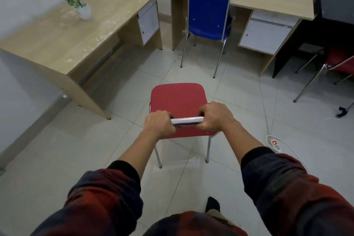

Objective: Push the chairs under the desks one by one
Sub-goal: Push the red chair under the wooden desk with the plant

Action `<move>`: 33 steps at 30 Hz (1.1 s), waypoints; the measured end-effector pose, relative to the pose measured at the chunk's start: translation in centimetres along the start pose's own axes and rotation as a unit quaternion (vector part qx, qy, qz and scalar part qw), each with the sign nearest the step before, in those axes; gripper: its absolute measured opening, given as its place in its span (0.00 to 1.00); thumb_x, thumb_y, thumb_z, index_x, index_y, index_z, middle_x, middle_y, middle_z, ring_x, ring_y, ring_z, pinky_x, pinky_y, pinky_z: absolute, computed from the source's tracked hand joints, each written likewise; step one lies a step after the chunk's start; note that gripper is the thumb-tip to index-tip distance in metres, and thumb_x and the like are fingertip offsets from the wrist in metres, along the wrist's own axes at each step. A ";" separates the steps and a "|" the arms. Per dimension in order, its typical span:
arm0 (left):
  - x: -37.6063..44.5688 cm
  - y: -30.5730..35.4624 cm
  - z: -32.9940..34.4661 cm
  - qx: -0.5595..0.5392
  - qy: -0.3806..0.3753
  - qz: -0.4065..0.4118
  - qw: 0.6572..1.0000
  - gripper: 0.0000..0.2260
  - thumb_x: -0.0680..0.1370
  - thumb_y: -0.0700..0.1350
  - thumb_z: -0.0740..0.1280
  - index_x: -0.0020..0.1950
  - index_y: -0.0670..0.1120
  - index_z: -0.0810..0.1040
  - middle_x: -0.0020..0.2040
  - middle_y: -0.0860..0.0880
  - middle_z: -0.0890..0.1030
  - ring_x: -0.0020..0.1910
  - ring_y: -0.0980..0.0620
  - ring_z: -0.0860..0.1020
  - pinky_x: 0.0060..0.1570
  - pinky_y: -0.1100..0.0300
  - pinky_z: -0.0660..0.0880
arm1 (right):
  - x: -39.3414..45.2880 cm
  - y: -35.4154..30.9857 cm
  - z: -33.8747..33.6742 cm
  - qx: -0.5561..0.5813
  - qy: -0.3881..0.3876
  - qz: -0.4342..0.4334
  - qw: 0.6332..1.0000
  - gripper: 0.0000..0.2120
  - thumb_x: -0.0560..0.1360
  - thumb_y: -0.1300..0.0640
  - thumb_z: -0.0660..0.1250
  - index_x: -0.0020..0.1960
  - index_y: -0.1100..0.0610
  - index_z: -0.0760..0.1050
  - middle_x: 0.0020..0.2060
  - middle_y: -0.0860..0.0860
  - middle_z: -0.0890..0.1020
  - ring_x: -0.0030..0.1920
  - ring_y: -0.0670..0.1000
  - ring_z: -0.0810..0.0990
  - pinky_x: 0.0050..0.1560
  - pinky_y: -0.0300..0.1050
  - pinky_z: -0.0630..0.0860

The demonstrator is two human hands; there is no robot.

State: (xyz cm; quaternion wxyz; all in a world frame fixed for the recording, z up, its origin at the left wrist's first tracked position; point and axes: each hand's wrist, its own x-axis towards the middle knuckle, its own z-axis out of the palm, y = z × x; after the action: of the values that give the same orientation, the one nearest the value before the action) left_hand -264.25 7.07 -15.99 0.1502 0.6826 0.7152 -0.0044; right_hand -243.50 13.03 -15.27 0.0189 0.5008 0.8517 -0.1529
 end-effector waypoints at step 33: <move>5.2 11.5 1.3 -0.040 0.048 -0.058 0.996 0.44 0.63 0.83 0.41 0.46 0.55 0.85 0.33 0.53 0.80 0.34 0.53 0.77 0.32 0.58 0.72 | 2.7 14.0 -3.0 -0.067 0.133 -0.148 0.978 0.39 0.63 0.16 0.50 0.28 0.52 0.74 0.22 0.44 0.72 0.24 0.48 0.72 0.38 0.43 0.66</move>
State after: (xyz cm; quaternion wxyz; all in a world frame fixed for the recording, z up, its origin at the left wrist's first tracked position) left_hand -252.83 12.63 -16.12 0.1423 0.6331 0.7593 0.0489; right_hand -232.46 22.50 -16.34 -0.0841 0.3827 0.9196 -0.0287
